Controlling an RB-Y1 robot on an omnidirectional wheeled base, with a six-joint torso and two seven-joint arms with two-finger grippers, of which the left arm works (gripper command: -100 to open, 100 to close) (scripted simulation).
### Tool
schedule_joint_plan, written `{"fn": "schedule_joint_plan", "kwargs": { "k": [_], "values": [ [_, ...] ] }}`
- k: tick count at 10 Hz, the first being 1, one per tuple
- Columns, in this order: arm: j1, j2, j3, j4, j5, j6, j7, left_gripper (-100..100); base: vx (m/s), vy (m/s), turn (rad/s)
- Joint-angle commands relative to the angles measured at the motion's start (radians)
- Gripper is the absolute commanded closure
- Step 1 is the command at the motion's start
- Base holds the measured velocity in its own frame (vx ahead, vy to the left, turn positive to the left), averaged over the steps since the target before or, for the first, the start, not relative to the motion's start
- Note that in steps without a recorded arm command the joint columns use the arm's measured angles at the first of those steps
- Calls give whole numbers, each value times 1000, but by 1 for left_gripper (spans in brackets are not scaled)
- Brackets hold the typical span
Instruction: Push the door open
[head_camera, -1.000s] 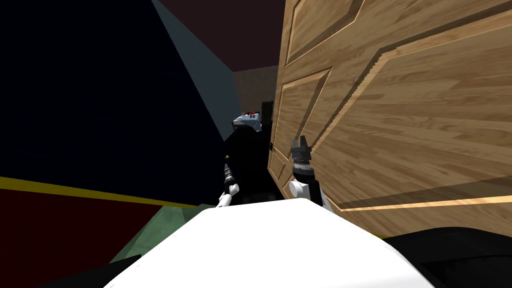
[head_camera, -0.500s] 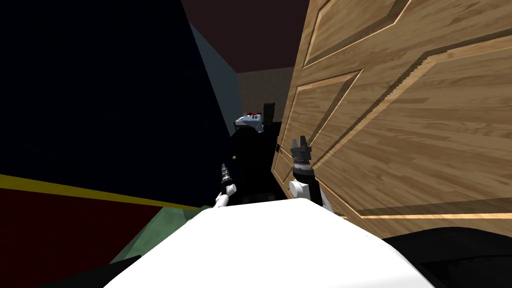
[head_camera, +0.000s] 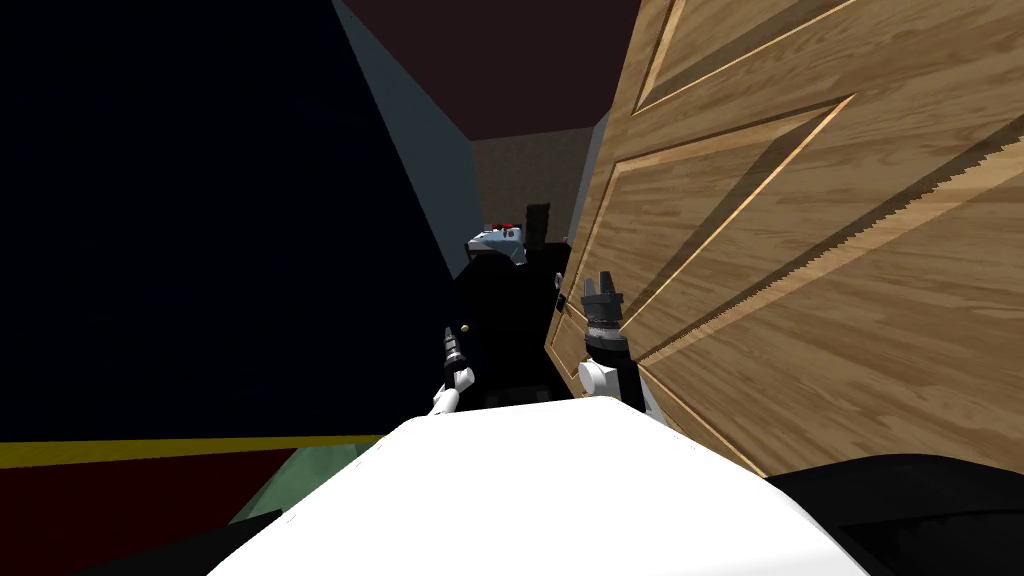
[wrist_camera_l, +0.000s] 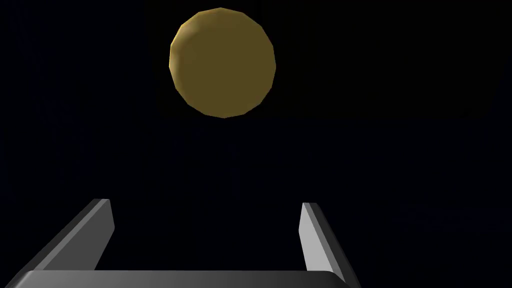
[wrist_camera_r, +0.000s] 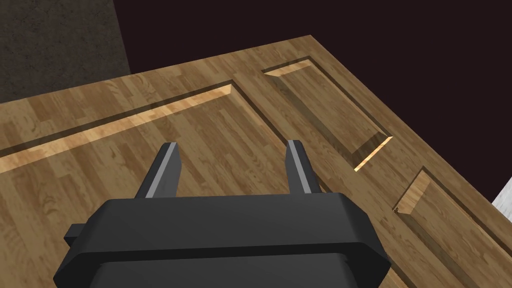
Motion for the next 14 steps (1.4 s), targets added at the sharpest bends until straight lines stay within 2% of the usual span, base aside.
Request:
{"fn": "schedule_joint_plan", "kwargs": {
  "k": [1,2,3,4,9,10,11,12,13,14],
  "values": [
    [-5,-26,1,14,1,-9,-1,-100,207,-54,-25],
    [-5,-42,2,15,1,-10,-2,-100,164,-77,-61],
    [-3,-33,2,25,0,-21,-1,-100,63,-38,1],
    [-3,-33,2,25,0,-21,-1,100,-10,4,5],
    [-3,-33,2,25,0,-21,-1,100,-10,6,-7],
    [-7,-4,19,25,14,-21,-13,100,95,63,33],
    [-7,-4,19,1,14,-21,-13,100,131,70,69],
    [-9,13,37,23,28,-24,-24,100,203,46,77],
    [-43,25,33,74,17,-34,-18,-100,-1,39,187],
    [-43,25,33,74,17,-34,-18,-100,-138,38,64]
  ]
}}
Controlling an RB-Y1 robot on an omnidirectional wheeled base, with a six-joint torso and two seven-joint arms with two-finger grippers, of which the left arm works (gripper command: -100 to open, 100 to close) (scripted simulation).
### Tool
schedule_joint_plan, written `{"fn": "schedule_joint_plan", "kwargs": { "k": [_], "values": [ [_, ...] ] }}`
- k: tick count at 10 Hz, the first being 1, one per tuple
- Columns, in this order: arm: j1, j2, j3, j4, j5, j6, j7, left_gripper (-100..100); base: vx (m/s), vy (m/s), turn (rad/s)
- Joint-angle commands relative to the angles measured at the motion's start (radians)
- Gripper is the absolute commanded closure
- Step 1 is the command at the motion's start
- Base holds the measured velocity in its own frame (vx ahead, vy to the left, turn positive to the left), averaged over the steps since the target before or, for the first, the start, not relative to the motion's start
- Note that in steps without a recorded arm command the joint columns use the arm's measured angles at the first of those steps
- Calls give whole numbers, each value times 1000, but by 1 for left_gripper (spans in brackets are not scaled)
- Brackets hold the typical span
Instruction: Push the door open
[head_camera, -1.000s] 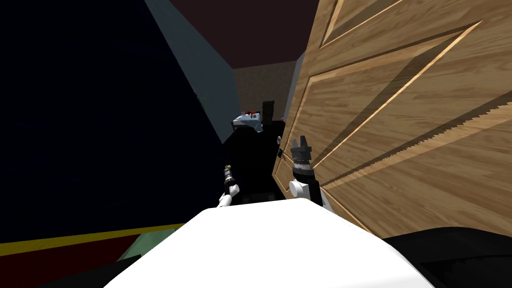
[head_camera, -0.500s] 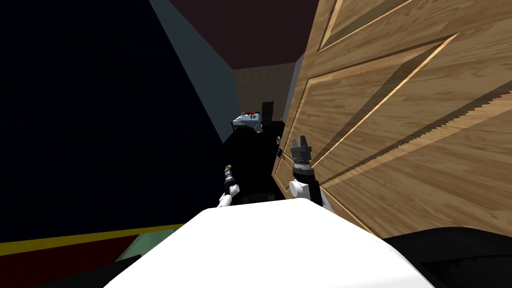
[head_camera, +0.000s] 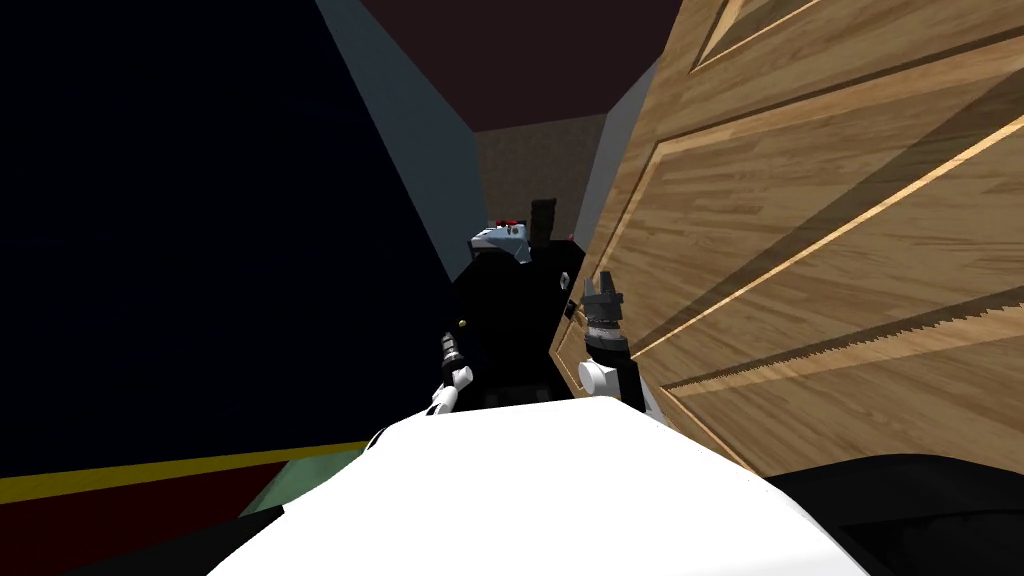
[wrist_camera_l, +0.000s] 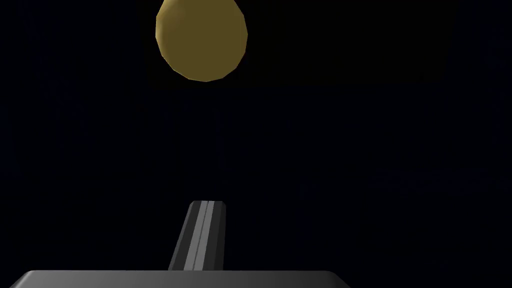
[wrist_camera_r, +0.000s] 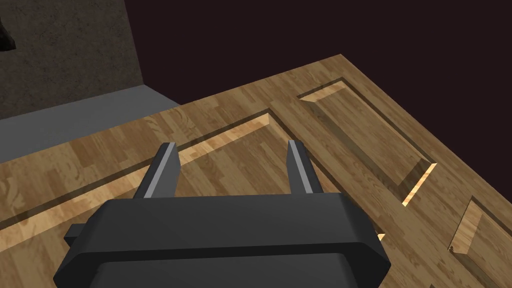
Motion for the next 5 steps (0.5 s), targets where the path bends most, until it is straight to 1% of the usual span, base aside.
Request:
{"fn": "schedule_joint_plan", "kwargs": {
  "k": [1,2,3,4,5],
  "values": [
    [-1,6,2,-3,-5,6,0,-100,-159,5,43],
    [-11,8,4,11,-8,0,2,-100,-185,-8,108],
    [-24,3,8,31,-13,-9,4,-100,-215,-20,131],
    [-41,-14,13,54,-18,-19,6,-100,-210,-77,122],
    [-49,-29,15,67,-21,-24,7,-100,-178,-138,81]
  ]
}}
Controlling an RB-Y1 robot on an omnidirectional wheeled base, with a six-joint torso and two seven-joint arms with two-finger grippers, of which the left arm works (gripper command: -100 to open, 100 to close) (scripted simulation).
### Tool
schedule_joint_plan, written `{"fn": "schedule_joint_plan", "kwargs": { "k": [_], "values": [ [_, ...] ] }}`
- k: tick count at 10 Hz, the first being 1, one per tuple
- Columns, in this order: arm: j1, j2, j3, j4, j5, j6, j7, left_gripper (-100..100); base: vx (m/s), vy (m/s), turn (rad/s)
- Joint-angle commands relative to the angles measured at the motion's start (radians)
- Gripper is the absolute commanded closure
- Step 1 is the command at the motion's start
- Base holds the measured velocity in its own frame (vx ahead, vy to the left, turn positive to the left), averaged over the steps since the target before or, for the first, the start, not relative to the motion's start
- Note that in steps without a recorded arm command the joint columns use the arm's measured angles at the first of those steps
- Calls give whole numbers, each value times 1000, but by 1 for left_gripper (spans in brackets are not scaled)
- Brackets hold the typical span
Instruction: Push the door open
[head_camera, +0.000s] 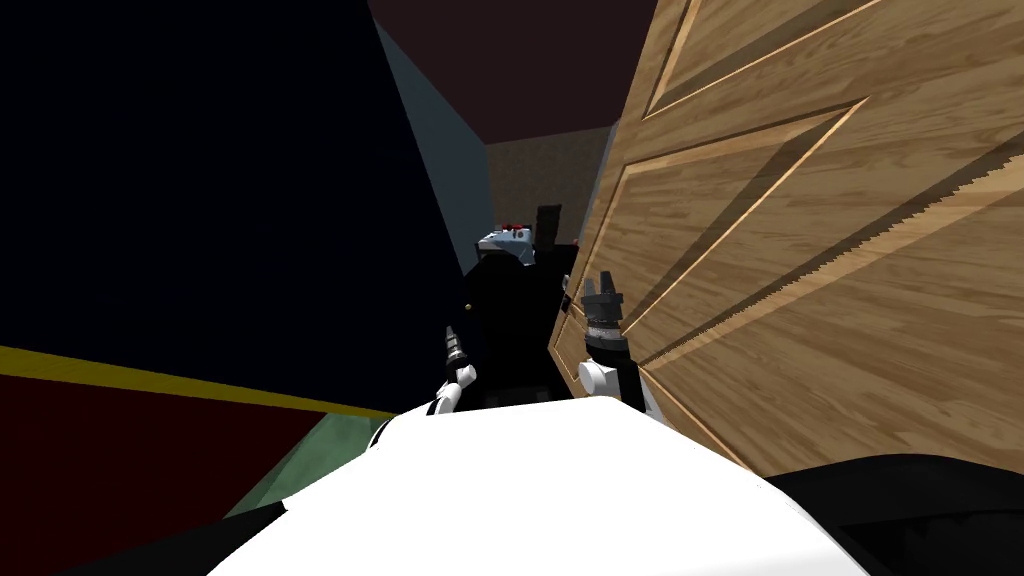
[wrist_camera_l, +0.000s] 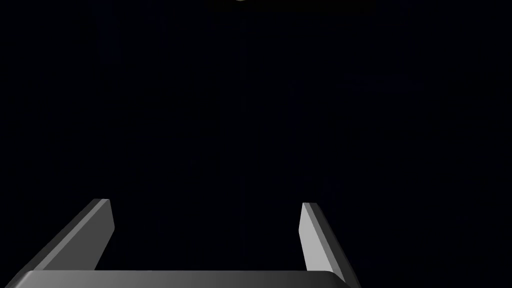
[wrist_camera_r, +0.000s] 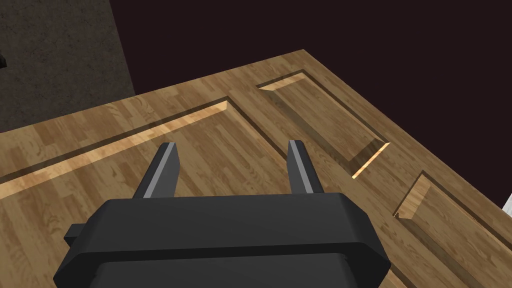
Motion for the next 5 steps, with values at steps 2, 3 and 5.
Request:
{"fn": "schedule_joint_plan", "kwargs": {
  "k": [2,3,5],
  "values": [
    [-5,-27,4,-3,-4,1,-4,-100,-88,-128,15],
    [-5,-27,4,-3,-4,1,-4,-100,14,-45,-4],
    [-13,-48,6,8,-6,-3,-3,-100,8,-64,-4]
  ]
}}
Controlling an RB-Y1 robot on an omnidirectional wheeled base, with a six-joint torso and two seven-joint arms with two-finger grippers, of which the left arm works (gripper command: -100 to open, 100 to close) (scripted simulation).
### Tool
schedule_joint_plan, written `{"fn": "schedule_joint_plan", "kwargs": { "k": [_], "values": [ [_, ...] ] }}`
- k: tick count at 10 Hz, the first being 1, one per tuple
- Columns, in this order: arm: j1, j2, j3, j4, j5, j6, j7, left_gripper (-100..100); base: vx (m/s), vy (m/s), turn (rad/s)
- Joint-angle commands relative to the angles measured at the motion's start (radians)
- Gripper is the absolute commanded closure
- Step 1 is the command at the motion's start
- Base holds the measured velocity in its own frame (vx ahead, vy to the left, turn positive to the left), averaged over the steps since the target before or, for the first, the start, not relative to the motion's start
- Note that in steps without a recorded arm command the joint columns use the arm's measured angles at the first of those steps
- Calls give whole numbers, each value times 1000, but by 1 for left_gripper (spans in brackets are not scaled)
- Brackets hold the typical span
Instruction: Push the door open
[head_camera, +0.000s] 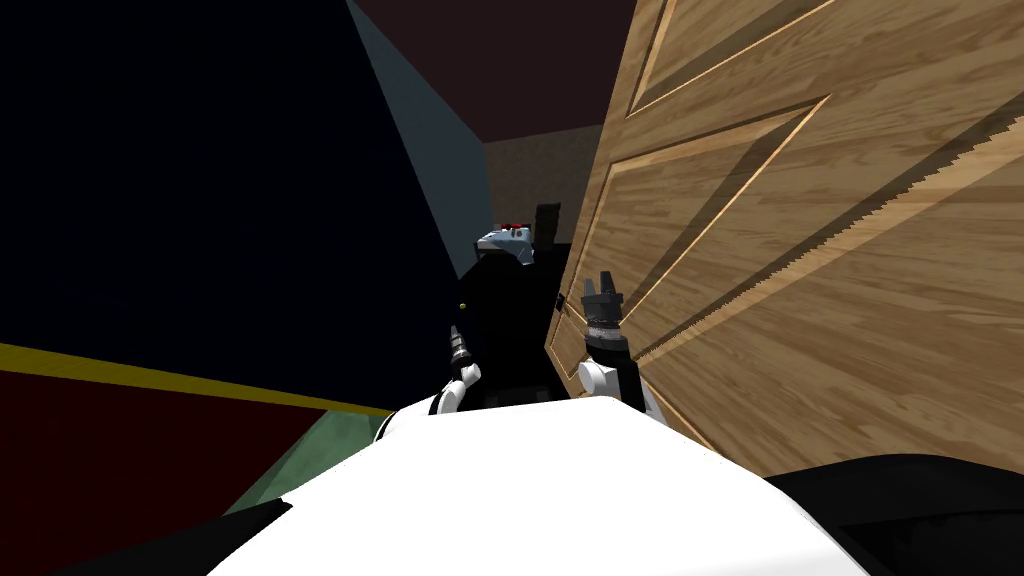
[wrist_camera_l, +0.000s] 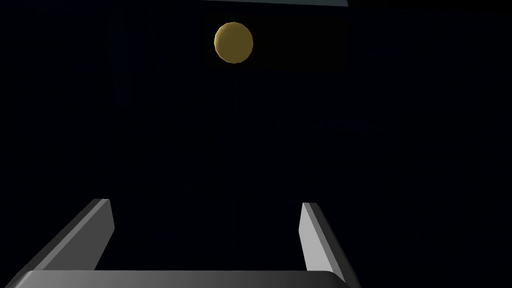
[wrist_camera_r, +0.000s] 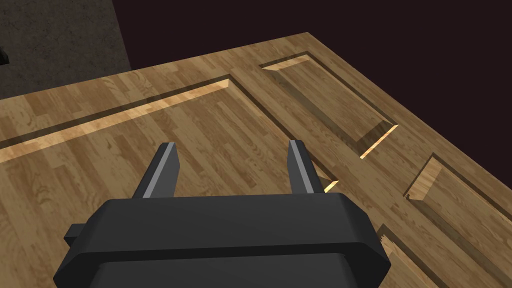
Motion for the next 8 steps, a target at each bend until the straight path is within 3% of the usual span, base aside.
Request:
{"fn": "schedule_joint_plan", "kwargs": {
  "k": [1,2,3,4,5,6,7,8],
  "values": [
    [36,-27,-3,-50,-5,27,-10,-100,-9,-114,-1],
    [36,-27,-3,-68,-5,27,-10,-100,-7,-63,6],
    [32,-40,-2,-68,-6,25,-9,-100,7,-156,-58],
    [47,-34,-3,-92,-7,36,-12,-100,5,-91,0],
    [48,-22,-3,-97,-7,41,-12,-100,8,74,49],
    [48,-22,-3,-97,-7,41,-12,-100,16,119,20],
    [49,-6,-3,-97,-6,41,-11,-100,37,169,21],
    [49,-6,-3,-97,-6,41,-11,-100,48,148,11]
  ]
}}
